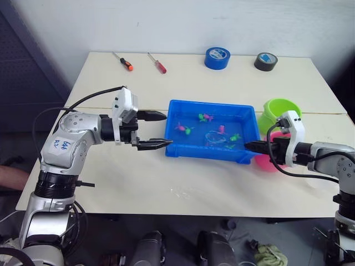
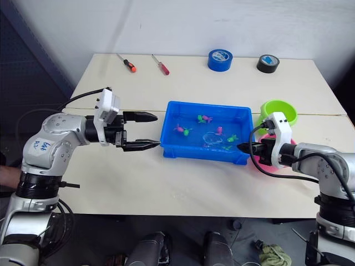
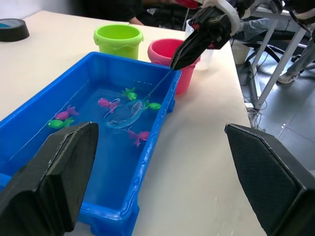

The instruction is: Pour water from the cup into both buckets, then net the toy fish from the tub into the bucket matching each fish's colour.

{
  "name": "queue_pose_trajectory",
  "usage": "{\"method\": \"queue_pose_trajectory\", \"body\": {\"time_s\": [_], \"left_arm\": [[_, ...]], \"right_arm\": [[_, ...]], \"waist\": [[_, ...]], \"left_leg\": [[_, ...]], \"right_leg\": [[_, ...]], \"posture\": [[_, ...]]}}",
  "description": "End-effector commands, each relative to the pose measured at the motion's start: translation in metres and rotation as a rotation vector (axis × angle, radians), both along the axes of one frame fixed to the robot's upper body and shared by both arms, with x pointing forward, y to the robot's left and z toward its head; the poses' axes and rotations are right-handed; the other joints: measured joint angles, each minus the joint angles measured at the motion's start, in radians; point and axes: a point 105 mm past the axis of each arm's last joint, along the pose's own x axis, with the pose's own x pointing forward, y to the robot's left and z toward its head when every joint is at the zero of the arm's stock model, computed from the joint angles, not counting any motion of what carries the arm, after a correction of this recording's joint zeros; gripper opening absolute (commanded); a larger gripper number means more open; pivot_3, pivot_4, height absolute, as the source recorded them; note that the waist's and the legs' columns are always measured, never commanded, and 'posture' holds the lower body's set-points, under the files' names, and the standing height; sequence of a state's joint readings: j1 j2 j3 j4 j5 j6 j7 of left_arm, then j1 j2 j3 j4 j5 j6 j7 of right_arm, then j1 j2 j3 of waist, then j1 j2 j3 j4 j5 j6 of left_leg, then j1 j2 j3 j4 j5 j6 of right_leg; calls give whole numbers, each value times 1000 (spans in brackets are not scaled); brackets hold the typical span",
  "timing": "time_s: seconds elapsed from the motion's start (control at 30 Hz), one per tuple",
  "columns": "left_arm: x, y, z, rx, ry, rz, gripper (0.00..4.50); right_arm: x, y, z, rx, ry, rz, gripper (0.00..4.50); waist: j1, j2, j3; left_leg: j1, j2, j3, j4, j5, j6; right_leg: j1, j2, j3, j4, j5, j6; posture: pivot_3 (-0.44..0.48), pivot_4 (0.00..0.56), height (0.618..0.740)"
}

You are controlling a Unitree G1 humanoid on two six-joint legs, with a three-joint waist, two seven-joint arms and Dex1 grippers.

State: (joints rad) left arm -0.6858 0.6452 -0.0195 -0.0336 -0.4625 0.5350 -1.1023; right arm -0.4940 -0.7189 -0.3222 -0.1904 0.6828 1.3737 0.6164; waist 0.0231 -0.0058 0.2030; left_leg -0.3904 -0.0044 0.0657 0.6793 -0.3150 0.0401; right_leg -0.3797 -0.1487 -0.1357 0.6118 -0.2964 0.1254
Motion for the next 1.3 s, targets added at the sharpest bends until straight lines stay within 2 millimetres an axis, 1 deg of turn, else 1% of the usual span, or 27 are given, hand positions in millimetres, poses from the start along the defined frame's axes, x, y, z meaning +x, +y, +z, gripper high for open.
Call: {"method": "queue_pose_trajectory", "body": {"time_s": [0.03, 0.2, 0.37, 0.5, 0.63, 0.77, 0.87, 1.0, 1.13, 1.3], "left_arm": [[1, -2, 10, 3, -54, 2, 4476], [2, -2, 8, 6, -54, 2, 4476], [2, -3, 8, 9, -57, -1, 4476], [4, -4, 9, 9, -62, -3, 4476], [4, -6, 10, 4, -65, -12, 4476], [5, -10, 9, -7, -57, -10, 4476], [7, -11, 9, -10, -54, -5, 4476], [14, -11, 12, -28, -49, 24, 4476], [20, -13, 15, -55, -24, 30, 4476], [25, -20, 11, -37, -34, 8, 4476]], "right_arm": [[4, -1, 0, -15, -35, -13, 0], [13, -6, -1, -39, -73, -68, 0], [16, -5, -3, -45, -75, -79, 0], [28, -13, 4, -89, -154, -141, 0], [35, -15, 10, -126, -214, -162, 0], [39, -13, 13, -149, -266, -149, 0], [38, -8, 16, -158, -316, -123, 0], [35, -7, 17, -250, -405, -93, 0], [21, -4, 14, -297, -452, -47, 0], [2, -2, 12, -349, -528, -17, 0]], "waist": [[0, 0, 0], [0, 0, 0], [0, 0, 0], [0, 0, 0], [-1, 0, 0], [0, 0, 0], [-1, 0, 0], [1, 0, 0], [3, 0, 0], [2, 0, 0]], "left_leg": [[0, 0, 0, 0, 0, 0], [0, 0, 1, 0, 0, 0], [0, 0, 1, 0, 0, 0], [0, 0, 2, 0, 0, 0], [0, 0, 3, -1, 0, 0], [-1, 0, 4, -1, 0, 0], [-1, 0, 4, -1, 0, 0], [-1, 0, 4, -1, 0, 0], [-1, 0, 4, -1, 0, 0], [-1, 0, 4, -1, 0, 0]], "right_leg": [[0, 0, 0, 0, 0, 0], [0, 0, 0, 0, 0, 0], [-1, 0, 0, 1, 0, 0], [-2, 0, -1, 0, 0, 0], [-3, 0, -1, 1, 0, 0], [-3, 0, -1, 1, 0, 0], [-4, 1, 0, 1, 0, 0], [-4, 1, -1, 1, 0, 0], [-4, 1, 0, 1, 0, 0], [-4, 1, -1, 1, 0, 0]], "posture": [[0, 150, 740], [0, 150, 740], [0, 150, 740], [0, 150, 740], [0, 150, 740], [0, 150, 740], [0, 150, 740], [0, 150, 740], [0, 150, 740], [0, 150, 740]]}}
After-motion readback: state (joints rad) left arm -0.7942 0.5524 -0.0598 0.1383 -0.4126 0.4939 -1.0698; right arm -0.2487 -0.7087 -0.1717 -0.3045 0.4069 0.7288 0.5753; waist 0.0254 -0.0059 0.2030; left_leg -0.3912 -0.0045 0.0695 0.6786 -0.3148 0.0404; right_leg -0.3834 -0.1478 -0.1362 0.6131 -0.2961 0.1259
